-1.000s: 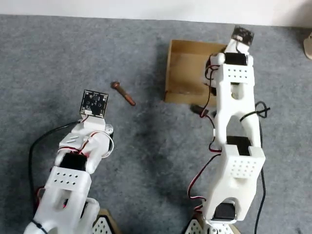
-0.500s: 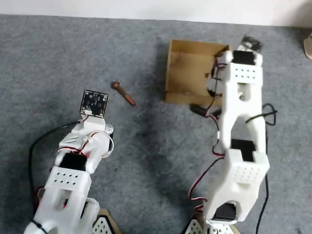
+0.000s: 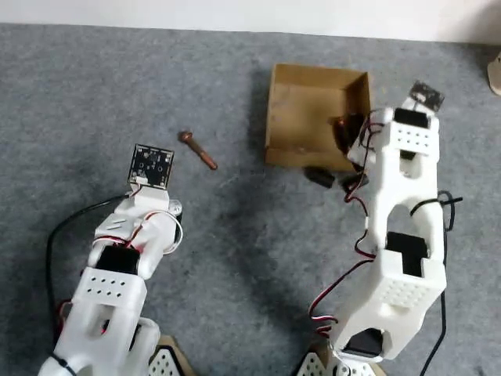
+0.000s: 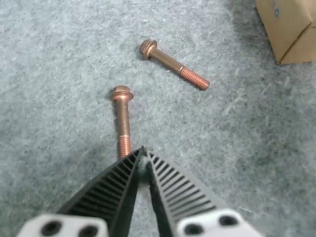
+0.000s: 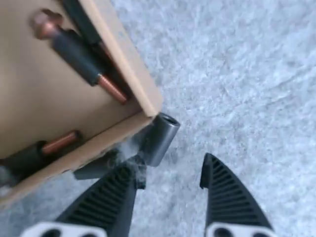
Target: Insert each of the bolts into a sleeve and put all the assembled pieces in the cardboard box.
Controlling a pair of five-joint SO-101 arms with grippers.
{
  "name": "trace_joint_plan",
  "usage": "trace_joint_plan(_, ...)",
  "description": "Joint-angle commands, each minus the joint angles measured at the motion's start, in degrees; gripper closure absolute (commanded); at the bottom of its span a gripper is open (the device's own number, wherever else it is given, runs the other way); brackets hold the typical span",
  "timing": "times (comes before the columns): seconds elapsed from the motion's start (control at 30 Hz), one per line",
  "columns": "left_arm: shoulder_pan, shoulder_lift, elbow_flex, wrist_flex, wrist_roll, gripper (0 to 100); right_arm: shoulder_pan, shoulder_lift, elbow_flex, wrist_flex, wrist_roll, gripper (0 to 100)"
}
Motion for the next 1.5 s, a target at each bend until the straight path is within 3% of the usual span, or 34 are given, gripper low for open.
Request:
trace_joint_plan(0.0, 0.31, -0.22, -0.13, -0.97, -0.44, 99, 0.48, -3.38, 0.57, -4.44, 0.70, 83.9)
trace_joint_plan(0.33, 0.31, -0.22, -0.13, -0.97, -0.44, 99, 0.57, 4.88, 1.71, -10.51, -0.88, 83.9)
trace_joint_plan(0.73, 0.31, -0.22, -0.13, -0.97, -0.44, 99, -1.45, 11.38, 1.89, -10.51, -2.64, 83.9)
trace_joint_plan(1.17, 0.31, -0.22, -0.13, -0.97, -0.62, 99, -3.30, 6.02, -0.31, -3.30, -2.73, 83.9)
trace_joint_plan(1.47, 0.31, -0.22, -0.13, -0.88, -0.53, 99, -3.65, 4.35, -0.22, -3.21, -18.02, 83.9)
